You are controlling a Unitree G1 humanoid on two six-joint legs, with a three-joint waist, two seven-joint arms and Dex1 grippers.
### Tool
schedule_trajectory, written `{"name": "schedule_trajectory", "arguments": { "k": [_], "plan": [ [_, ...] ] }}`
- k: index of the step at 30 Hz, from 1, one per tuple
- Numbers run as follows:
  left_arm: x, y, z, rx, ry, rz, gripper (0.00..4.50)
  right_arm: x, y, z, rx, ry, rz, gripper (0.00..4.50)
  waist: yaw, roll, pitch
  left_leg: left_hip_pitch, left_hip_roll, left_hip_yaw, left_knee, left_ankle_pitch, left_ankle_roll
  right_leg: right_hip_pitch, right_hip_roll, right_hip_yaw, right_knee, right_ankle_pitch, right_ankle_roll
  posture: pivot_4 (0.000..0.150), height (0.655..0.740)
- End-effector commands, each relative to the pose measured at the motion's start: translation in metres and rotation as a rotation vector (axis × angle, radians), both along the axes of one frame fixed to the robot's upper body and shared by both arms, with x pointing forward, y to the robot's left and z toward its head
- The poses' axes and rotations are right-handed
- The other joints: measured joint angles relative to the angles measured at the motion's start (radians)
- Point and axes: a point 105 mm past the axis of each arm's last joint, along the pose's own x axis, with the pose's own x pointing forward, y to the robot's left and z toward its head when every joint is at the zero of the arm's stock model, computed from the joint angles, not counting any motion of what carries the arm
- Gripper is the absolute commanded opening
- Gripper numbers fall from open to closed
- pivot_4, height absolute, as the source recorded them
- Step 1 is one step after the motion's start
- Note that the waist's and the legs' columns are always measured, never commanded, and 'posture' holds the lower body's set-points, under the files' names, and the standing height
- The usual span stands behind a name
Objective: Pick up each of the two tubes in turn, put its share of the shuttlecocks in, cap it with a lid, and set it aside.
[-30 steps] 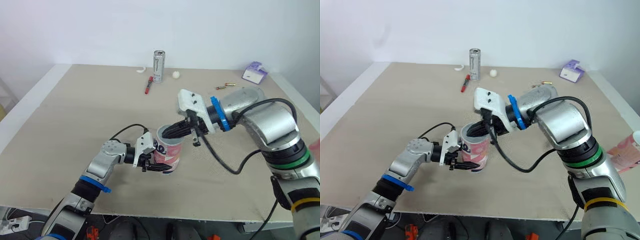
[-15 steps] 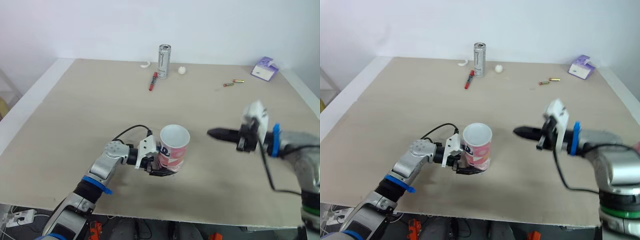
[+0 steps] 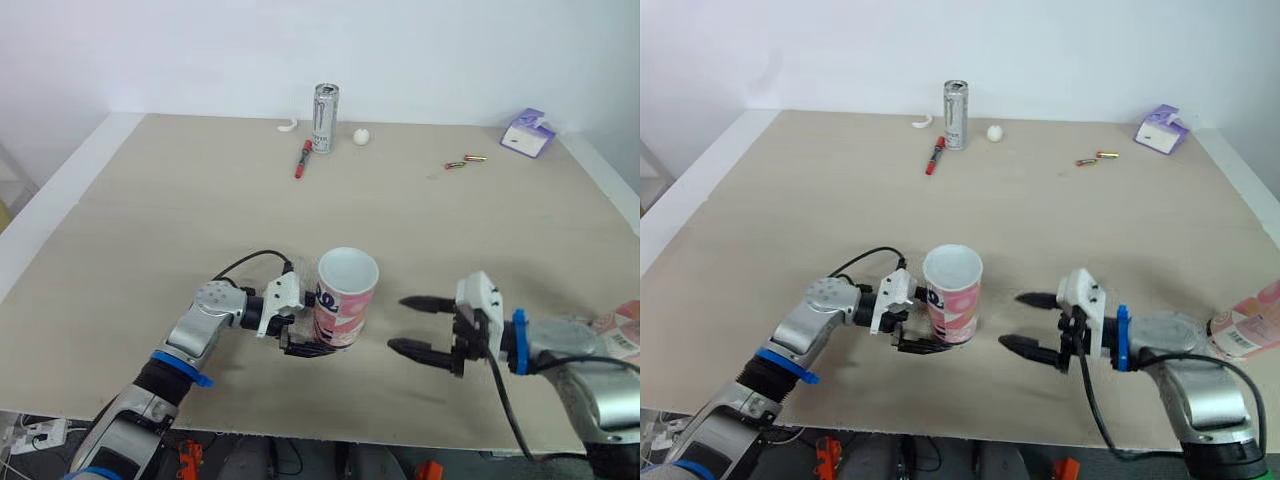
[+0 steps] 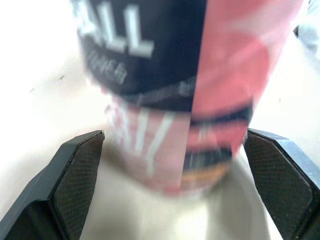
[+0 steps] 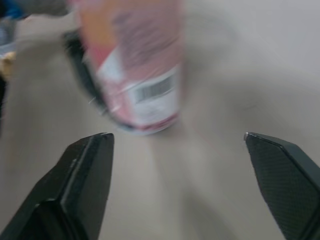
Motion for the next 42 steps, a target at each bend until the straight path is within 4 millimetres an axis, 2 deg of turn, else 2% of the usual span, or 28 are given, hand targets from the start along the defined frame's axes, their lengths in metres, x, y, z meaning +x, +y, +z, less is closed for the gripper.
{"name": "schedule_trajectory", "arguments": {
  "k": [1, 13, 21, 29, 42],
  "plan": [
    [-0.004, 0.006, 0.016, -0.041, -0.062, -0.019, 4.50, -0.005, 0.012, 0.007, 0.026, -0.055, 0.065, 4.47, 0.000, 0.000, 0.000, 0.000, 0.000, 0.000, 0.000, 0.000, 0.000, 0.000, 0.000, 0.000, 0.000, 0.000, 0.000, 0.150, 0.7400],
    [-0.018, 0.026, 0.024, -0.074, -0.082, -0.012, 4.50, 0.013, 0.043, 0.002, 0.038, -0.153, 0.091, 4.47, -0.001, -0.001, 0.001, 0.001, 0.000, 0.001, 0.002, 0.000, -0.001, 0.000, 0.000, 0.001, 0.001, 0.003, -0.002, 0.150, 0.7400],
    [-0.026, 0.030, 0.026, -0.094, -0.052, 0.008, 4.50, 0.019, 0.054, 0.003, 0.068, -0.160, 0.098, 4.47, -0.001, -0.001, 0.001, 0.001, -0.001, 0.001, 0.003, 0.001, -0.001, 0.000, -0.001, 0.002, 0.003, 0.003, -0.001, 0.150, 0.7400],
    [-0.027, 0.029, 0.035, -0.173, -0.003, 0.069, 4.50, 0.029, 0.077, -0.001, 0.111, -0.165, 0.111, 4.47, -0.012, -0.002, 0.001, 0.005, -0.001, 0.002, 0.003, 0.001, -0.002, 0.001, 0.000, 0.004, 0.010, 0.001, -0.004, 0.150, 0.7400],
    [-0.031, 0.034, 0.032, -0.186, -0.010, 0.111, 4.50, 0.039, 0.099, -0.010, 0.134, -0.179, 0.140, 4.47, -0.016, -0.002, 0.001, 0.008, 0.000, 0.002, 0.003, 0.003, -0.005, 0.002, 0.001, 0.005, 0.013, 0.001, -0.005, 0.150, 0.7400]
  ]
}}
